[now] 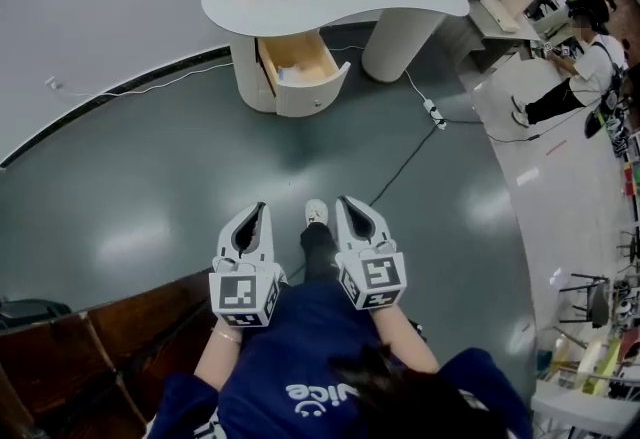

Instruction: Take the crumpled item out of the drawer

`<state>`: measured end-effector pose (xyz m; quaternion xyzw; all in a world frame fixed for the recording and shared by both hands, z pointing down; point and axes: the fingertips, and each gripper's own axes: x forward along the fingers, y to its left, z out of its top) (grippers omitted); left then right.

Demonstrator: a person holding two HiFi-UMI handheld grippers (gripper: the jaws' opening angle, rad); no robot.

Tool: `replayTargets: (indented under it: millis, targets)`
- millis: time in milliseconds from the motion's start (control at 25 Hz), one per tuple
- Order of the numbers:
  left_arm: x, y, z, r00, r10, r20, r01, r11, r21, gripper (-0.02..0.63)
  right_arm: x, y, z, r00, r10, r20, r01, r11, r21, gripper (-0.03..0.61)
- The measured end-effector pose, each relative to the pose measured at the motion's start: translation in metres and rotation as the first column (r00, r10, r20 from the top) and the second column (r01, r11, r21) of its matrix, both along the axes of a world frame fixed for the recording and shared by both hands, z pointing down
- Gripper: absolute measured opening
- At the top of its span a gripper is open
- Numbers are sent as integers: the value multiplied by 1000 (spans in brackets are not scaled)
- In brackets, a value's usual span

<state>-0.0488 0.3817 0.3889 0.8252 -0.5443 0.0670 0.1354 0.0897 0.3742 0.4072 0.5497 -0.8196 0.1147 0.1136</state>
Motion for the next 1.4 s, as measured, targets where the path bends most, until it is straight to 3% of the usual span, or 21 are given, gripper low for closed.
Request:
replayTargets:
  millis: [680, 880, 1200, 1400]
  targets:
    - [44, -169, 2, 990, -137, 19, 138, 990, -38, 5, 23, -181, 5, 977, -211, 13, 211, 977, -31, 8]
    - [73, -201, 2, 994, -111, -24, 109, 993, -48, 5, 33, -213, 8, 952, -305, 31, 306, 951, -52, 8]
    - [95, -231, 7, 985, -169, 35, 171, 984, -57, 5, 51, -246, 15, 939, -338, 55, 342, 937, -73, 8]
    - [97, -251, 17, 989, -141, 45, 145, 984, -99, 5, 48, -263, 19, 938, -342, 51, 345, 935, -84, 8]
